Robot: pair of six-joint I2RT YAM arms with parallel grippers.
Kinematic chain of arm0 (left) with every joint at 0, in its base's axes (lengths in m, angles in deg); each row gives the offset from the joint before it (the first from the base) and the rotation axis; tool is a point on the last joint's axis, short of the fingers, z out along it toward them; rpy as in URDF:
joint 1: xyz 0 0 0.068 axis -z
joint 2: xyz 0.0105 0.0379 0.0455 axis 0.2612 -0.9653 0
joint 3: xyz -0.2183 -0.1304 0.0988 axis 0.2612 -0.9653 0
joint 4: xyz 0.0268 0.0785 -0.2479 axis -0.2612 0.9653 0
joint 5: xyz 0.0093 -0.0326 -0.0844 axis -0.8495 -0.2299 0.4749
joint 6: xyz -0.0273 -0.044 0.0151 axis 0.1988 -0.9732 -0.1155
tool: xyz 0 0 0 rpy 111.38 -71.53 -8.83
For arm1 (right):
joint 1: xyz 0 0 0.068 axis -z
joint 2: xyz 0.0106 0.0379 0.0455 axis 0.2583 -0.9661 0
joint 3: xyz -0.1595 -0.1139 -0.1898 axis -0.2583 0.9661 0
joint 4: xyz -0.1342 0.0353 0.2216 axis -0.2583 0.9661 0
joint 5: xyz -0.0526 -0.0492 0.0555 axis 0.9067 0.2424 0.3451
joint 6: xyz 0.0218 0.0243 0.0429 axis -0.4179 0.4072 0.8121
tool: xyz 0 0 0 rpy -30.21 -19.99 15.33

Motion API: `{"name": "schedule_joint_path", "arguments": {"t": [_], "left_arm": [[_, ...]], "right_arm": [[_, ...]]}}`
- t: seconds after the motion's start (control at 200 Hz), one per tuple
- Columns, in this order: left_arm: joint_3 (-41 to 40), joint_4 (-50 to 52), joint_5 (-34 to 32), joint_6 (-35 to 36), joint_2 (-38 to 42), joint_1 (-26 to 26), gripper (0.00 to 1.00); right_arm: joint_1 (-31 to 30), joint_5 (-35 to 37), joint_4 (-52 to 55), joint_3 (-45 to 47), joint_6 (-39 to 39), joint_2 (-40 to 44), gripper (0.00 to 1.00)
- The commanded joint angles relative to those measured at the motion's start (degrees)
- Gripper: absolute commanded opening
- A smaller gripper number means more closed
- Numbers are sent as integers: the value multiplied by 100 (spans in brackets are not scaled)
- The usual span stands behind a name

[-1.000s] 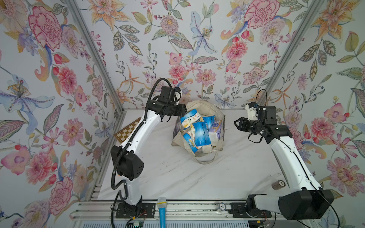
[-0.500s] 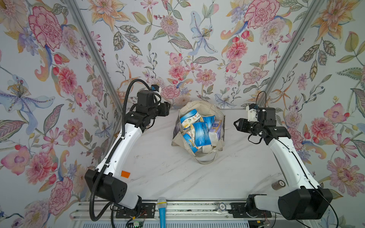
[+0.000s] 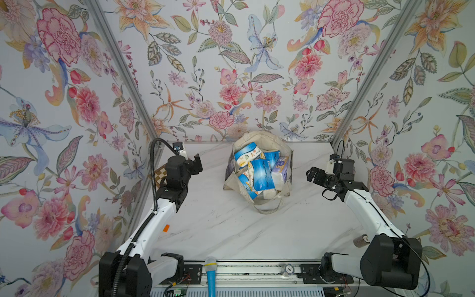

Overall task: Put tissues into the canvas bag
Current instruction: Reset both arms

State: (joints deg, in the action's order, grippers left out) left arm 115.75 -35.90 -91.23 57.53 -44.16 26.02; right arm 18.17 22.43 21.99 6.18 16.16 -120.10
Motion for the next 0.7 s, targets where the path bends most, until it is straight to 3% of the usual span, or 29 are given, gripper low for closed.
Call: {"name": "schedule_joint_path", "arguments": {"t": [0.0, 0.055, 0.09, 0.285, 0.455, 0.606, 0.696], "left_arm": [[-980, -2013, -1183, 193, 186, -39, 84], [-1329, -2449, -1541, 228, 75, -31, 90], [-1512, -2712, -1687, 309, -41, -32, 99], [-2083, -4114, -2037, 902, -936, -33, 99], [-1926, -4704, -2272, 1471, -1528, -33, 99], [-1557, -4185, -2312, 1688, -1708, -33, 99], [-1257, -3100, -2370, 1616, -1641, -33, 99]], "right_arm": [[12, 416, -713, 258, 93, -2, 99], [20, 495, -893, 381, 85, -54, 99], [21, 534, -1031, 475, 99, -79, 99], [3, 664, -2028, 1114, 82, -40, 99], [-35, 872, -2814, 1664, -130, 158, 99], [-48, 940, -2799, 1743, -233, 180, 99], [-57, 943, -2717, 1703, -257, 138, 99]]}}
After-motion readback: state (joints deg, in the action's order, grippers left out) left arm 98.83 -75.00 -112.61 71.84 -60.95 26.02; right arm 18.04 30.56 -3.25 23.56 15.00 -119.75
